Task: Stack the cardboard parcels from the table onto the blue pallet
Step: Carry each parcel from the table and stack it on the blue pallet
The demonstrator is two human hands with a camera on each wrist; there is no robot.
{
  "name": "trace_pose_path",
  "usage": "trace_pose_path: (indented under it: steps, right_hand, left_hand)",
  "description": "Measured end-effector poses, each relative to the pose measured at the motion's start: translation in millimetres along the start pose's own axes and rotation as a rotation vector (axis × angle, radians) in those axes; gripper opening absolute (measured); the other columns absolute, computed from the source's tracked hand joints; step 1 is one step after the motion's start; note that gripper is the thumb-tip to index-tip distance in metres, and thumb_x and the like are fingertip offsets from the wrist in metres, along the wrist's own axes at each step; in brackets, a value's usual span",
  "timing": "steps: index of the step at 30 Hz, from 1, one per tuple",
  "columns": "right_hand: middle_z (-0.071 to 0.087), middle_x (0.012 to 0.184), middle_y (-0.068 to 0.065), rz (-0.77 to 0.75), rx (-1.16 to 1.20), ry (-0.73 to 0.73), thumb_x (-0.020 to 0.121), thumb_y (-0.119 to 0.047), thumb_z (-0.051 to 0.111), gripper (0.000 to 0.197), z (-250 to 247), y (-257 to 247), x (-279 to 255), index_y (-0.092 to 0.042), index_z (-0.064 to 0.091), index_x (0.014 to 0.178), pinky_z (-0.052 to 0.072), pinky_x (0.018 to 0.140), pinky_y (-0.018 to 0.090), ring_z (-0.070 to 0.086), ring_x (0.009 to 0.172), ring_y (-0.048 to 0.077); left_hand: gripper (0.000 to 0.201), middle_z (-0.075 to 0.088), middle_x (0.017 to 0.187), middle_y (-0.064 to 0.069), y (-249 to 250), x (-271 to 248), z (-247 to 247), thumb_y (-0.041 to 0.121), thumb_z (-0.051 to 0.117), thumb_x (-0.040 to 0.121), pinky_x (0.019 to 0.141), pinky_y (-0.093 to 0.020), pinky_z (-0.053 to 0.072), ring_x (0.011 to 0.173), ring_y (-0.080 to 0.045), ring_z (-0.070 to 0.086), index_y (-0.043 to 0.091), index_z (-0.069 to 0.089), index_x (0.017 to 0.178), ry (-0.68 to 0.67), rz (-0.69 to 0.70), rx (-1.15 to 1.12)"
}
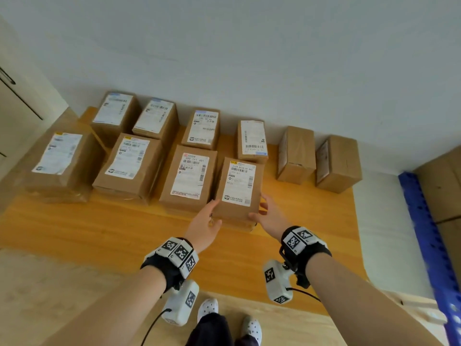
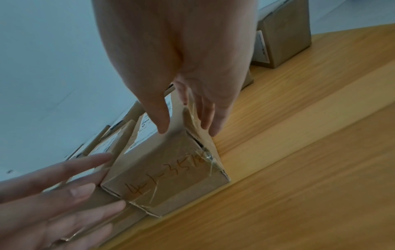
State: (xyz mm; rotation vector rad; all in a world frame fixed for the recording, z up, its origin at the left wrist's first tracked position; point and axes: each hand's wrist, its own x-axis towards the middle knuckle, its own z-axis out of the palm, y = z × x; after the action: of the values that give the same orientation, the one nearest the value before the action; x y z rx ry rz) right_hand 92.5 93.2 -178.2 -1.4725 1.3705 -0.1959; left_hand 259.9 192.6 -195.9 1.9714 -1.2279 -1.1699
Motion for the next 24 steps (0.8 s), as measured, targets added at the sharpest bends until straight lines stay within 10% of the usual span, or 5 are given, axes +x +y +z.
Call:
trace_pose_path:
  steps: [6,11,16,24]
  right_hand:
    - [0.047,0.141,0.003,0.045,0.111,0.016,0.084,-0.004,0.066,0.081,1,4,8,-0.025,0.022,0.148,0.042,0.105,0.042,0.043,0.131,0.02]
    - [0.049,0.139,0.004,0.076,0.206,-0.009,0.082,0.005,0.065,0.086,0,8,10,-0.027,0.021,0.149,0.047,0.1,0.044,0.045,0.129,0.019]
    - [0.053,0.136,0.008,0.112,0.265,0.0,0.08,0.007,0.067,0.091,1,14,12,-0.028,0.02,0.15,0.046,0.1,0.048,0.05,0.125,0.021]
    - [0.056,0.127,0.007,0.123,0.341,-0.004,0.075,0.013,0.068,0.093,-5,28,5,-0.026,0.024,0.148,0.05,0.094,0.048,0.054,0.12,0.026]
  left_hand:
    - [0.064,0.025,0.154,0.008,-2,8,2,0.019,0.05,0.096,0.105,-0.03,0.04,0.134,-0.017,0.039,0.033,0.017,0.148,-0.043,-0.041,-0.071]
    - [0.069,0.034,0.15,0.005,-2,15,6,0.017,0.05,0.096,0.065,-0.006,0.038,0.093,0.001,0.05,0.031,0.011,0.15,-0.044,-0.059,-0.121]
    - [0.068,0.035,0.15,0.002,1,18,5,0.018,0.053,0.094,0.108,-0.035,0.037,0.129,-0.014,0.043,0.026,0.015,0.15,-0.039,-0.134,-0.223]
    - [0.064,0.042,0.144,0.002,4,14,9,0.009,0.059,0.09,0.109,-0.035,0.036,0.126,-0.018,0.046,0.022,0.028,0.145,-0.026,-0.163,-0.346]
